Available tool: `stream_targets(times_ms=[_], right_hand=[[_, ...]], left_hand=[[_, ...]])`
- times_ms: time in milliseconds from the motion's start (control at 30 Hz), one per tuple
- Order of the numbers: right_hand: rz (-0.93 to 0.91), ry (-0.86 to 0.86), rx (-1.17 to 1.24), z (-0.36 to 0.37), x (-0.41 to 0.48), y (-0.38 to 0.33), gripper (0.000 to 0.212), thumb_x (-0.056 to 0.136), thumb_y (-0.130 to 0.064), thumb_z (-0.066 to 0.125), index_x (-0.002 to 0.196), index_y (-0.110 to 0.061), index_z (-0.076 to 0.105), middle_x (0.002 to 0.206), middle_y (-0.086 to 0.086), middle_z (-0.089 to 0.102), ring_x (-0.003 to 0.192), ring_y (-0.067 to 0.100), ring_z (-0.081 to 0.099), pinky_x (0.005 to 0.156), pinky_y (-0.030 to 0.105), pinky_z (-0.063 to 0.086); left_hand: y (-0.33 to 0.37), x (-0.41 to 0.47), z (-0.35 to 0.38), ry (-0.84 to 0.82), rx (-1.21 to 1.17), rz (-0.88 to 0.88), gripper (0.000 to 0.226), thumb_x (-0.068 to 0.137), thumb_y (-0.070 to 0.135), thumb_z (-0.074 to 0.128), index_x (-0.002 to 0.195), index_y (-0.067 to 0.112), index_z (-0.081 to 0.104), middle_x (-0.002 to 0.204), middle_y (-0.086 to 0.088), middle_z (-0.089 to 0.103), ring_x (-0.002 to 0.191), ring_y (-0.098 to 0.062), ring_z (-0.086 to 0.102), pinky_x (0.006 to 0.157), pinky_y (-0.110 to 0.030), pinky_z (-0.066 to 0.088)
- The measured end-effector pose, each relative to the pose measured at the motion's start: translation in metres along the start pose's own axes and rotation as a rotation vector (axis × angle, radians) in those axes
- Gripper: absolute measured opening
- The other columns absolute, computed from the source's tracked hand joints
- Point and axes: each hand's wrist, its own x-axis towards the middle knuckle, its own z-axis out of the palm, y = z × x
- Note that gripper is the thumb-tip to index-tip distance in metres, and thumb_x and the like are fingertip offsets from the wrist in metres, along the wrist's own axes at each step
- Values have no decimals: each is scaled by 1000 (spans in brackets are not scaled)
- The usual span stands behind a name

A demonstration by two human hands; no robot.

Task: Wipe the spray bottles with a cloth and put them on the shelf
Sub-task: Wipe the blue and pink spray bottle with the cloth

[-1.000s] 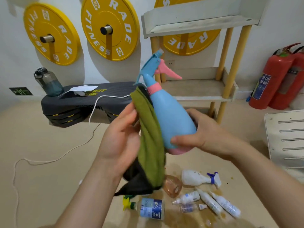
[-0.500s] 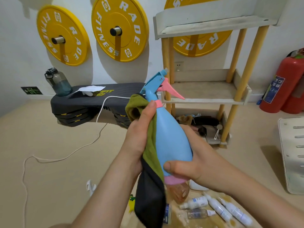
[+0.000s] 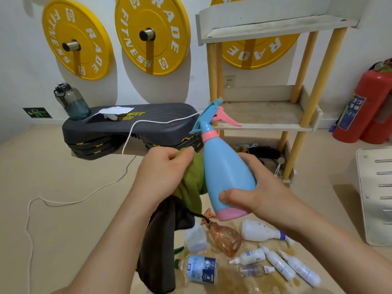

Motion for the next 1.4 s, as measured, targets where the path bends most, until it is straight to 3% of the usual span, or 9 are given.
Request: stream_targets(times_ms=[133, 267, 367, 633, 767, 967, 1133, 1267, 1400], right_hand=[[-66, -7, -94, 5, 1, 4, 68, 67, -30, 86, 120, -52, 49, 108, -20, 59, 90, 1, 62, 73, 27, 57], [-123, 79, -103, 9, 2, 4, 66, 56, -41, 74, 115, -52, 48, 103, -18, 61, 88, 3, 61, 65, 24, 55], [-215, 165, -181, 12, 2, 2, 71, 53, -40, 72, 119, -49, 48, 101, -11, 62, 92, 14, 59, 68, 37, 55], [-187, 201, -808, 21, -5, -3, 105, 66, -52, 68, 150, -35, 8, 107, -6, 36, 90, 13, 41, 66, 23, 35], [-207, 283, -1048, 18, -4, 3, 108, 55, -44, 81, 147, -22, 30, 102, 1, 42, 88, 25, 51, 64, 38, 48], [-290, 328, -1124, 31, -5, 3, 106, 37, -41, 85, 134, -17, 50, 102, 10, 56, 84, 31, 59, 64, 43, 51], [-31, 146, -366, 12, 2, -15, 68, 55, -34, 80, 114, -47, 48, 101, -12, 58, 84, 8, 61, 65, 25, 53], [-2, 9, 289, 7, 8, -15, 64, 47, -38, 80, 110, -35, 69, 105, -3, 71, 85, 12, 70, 64, 25, 55], [220, -416, 785, -5, 6, -10, 75, 39, -28, 90, 110, -10, 74, 111, 23, 69, 92, 30, 69, 66, 38, 59]], left_hand=[[5, -3, -5, -37, -730, -123, 31, 89, 30, 67, 87, 0, 75, 91, -22, 74, 81, -26, 70, 78, -46, 58], [2, -10, -4, -399, -1042, -11, 34, 84, 19, 63, 116, 8, 69, 114, -11, 72, 108, -24, 68, 93, -40, 54], [-7, -11, 15, -326, -725, 191, 38, 90, 12, 66, 126, 21, 63, 121, -2, 71, 113, -19, 66, 95, -35, 55], [-14, -14, 50, 45, -150, 297, 46, 89, 56, 50, 132, 39, 51, 123, 17, 64, 110, -6, 61, 93, -32, 50], [-9, -34, 62, 65, 222, 476, 45, 93, 61, 31, 130, 43, 48, 135, 9, 45, 103, -9, 54, 75, -21, 39], [-19, -6, 58, 137, -57, 108, 37, 97, 47, 48, 126, 31, 63, 111, 4, 38, 95, -4, 53, 83, -21, 35], [-11, -8, 67, 165, -812, -55, 16, 92, 29, 67, 106, 28, 75, 110, -7, 72, 100, -12, 68, 93, -37, 54], [-2, -11, 58, -56, -1206, -253, 47, 83, 46, 68, 116, 13, 67, 116, -19, 70, 106, -34, 68, 97, -54, 51], [-4, 2, 24, -467, -1192, -254, 43, 82, 50, 66, 104, 14, 75, 115, -17, 70, 101, -27, 68, 90, -38, 55]])
